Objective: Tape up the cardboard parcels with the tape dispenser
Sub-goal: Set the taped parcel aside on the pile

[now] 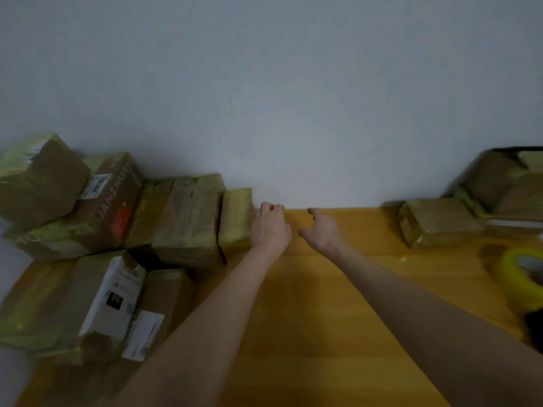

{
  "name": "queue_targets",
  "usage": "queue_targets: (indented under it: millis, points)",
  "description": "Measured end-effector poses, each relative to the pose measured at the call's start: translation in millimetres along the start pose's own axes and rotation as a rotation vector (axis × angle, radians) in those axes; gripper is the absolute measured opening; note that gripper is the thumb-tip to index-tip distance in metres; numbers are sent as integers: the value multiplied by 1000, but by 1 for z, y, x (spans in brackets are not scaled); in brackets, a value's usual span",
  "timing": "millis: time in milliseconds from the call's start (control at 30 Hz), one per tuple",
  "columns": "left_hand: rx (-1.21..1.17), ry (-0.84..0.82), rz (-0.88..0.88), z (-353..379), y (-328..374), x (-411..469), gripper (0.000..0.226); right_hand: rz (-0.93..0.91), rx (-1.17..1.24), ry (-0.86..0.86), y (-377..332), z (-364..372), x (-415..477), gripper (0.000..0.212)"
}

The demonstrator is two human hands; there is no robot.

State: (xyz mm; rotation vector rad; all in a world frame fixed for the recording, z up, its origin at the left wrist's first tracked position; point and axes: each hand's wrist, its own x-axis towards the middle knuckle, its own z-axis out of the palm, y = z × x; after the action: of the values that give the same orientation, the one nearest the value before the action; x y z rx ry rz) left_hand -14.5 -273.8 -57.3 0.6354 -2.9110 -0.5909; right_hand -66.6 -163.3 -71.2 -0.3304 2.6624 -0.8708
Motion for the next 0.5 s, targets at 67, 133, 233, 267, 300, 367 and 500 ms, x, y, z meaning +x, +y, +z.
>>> queue_targets:
  millis: [67,133,233,267,300,367,500]
  points:
    - [23,-34,10,13,21,-2,42,7,-29,39,24,-18,-5,59]
    - [45,-75,9,28,46,-5,43,8,-45,84,52,-36,-10,56]
    - [70,-118,29,53,96,-11,44,-3,-65,126,97,-71,-16,55]
    - [69,-126,41,63,116,-14,45,-7,-67,131,114,-84,-17,56]
    - [70,-131,55,74,137,-18,45,-14,-69,134,132,-96,-18,56]
    - [70,-144,68,96,181,-30,44,-26,-69,118,170,-122,-23,55]
    - [3,-191,39,137,269,-55,42,-17,-68,86,243,-176,-36,52]
